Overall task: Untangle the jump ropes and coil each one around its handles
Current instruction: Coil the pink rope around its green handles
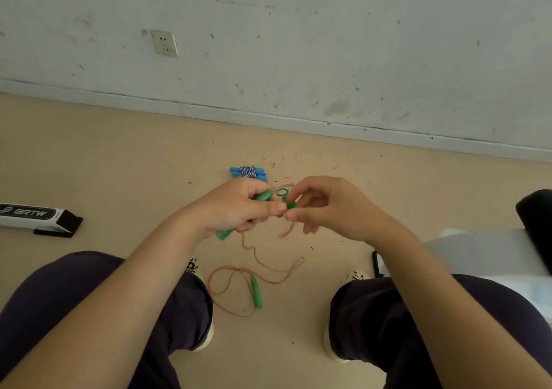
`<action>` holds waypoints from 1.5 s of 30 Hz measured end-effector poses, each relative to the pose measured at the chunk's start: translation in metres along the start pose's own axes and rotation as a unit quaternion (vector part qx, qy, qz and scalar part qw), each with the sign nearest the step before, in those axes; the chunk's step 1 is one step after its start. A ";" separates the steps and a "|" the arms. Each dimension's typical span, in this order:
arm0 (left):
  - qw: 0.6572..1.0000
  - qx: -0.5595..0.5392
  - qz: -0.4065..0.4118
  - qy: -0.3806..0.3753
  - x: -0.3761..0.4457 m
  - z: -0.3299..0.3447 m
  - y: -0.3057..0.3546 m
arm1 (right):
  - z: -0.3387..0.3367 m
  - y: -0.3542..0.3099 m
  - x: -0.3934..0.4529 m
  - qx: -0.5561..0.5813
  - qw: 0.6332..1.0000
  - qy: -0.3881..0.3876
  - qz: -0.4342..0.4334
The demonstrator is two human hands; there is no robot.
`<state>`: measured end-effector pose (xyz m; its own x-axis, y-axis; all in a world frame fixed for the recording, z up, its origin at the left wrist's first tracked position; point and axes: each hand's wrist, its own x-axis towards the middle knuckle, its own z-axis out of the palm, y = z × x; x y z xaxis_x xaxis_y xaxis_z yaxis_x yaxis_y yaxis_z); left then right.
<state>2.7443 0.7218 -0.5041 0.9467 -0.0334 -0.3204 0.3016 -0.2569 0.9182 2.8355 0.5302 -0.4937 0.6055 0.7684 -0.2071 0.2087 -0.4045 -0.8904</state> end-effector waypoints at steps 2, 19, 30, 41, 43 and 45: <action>1.000 -0.001 0.000 -0.008 0.002 0.004 0.002 | 0.010 0.004 0.003 -0.020 1.000 -0.003 -0.009; 0.998 -0.039 0.008 0.041 0.001 -0.005 0.004 | 0.014 0.004 0.007 0.065 0.995 0.072 -0.027; 0.995 -0.062 0.024 0.075 -0.001 -0.009 0.003 | -0.001 0.003 0.002 0.136 0.988 0.069 -0.040; 0.989 -0.080 0.024 0.126 -0.006 -0.032 0.001 | -0.024 0.005 0.003 0.180 0.961 0.195 -0.076; 0.991 -0.072 0.026 0.110 -0.004 -0.022 0.001 | -0.015 0.004 0.003 0.167 0.973 0.141 -0.069; 0.995 -0.060 0.030 0.078 -0.001 -0.009 0.002 | 0.002 0.003 0.005 0.154 0.982 0.085 -0.062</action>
<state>2.7447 0.7297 -0.4993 0.9664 0.1079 -0.2333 0.2473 -0.1422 0.9584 2.8377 0.5334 -0.4979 0.7156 0.6973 -0.0410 0.0628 -0.1226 -0.9905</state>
